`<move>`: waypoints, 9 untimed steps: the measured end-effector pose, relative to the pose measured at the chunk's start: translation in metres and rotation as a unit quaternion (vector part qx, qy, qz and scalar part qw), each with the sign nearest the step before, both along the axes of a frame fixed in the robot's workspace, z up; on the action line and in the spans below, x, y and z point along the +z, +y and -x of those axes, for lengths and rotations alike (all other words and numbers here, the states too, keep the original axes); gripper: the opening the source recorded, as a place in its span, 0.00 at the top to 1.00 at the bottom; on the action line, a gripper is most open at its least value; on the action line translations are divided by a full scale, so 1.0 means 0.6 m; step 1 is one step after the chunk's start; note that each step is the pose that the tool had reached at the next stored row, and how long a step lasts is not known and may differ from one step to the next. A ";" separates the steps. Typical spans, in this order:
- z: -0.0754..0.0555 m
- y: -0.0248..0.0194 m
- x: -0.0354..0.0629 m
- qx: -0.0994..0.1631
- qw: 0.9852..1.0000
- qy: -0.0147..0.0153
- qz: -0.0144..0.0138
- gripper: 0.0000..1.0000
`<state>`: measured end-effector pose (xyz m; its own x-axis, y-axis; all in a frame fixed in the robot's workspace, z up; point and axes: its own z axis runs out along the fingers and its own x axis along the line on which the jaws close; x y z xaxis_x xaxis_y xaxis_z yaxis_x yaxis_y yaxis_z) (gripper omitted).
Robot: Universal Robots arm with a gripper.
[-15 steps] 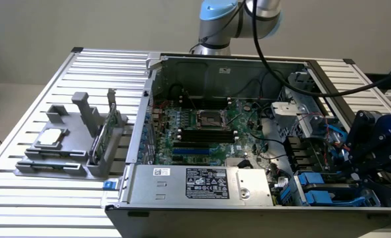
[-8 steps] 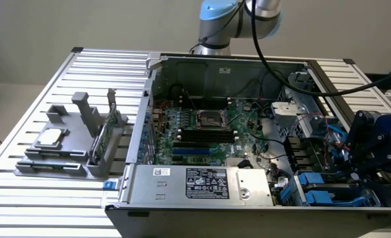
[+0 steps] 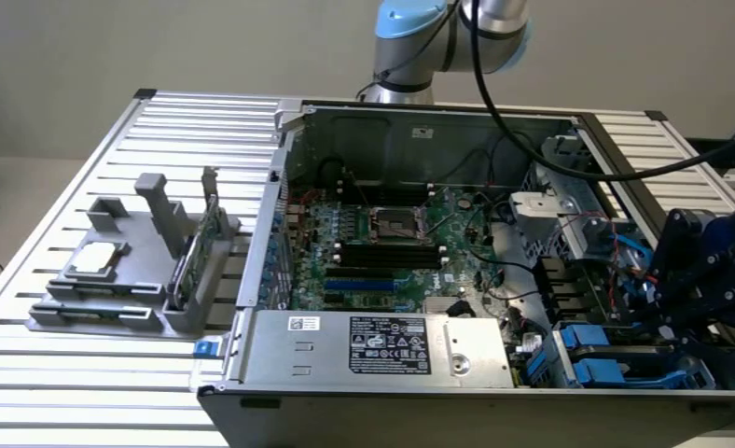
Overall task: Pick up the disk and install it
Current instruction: 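Insert the first disk wire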
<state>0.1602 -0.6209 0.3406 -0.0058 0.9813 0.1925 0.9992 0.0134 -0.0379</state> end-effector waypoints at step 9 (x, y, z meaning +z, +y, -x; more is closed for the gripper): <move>0.005 0.0000 -0.001 -0.003 1.000 -0.003 0.000 0.84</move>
<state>0.1574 -0.6209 0.3399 -0.0003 0.9814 0.1920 0.9995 0.0066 -0.0323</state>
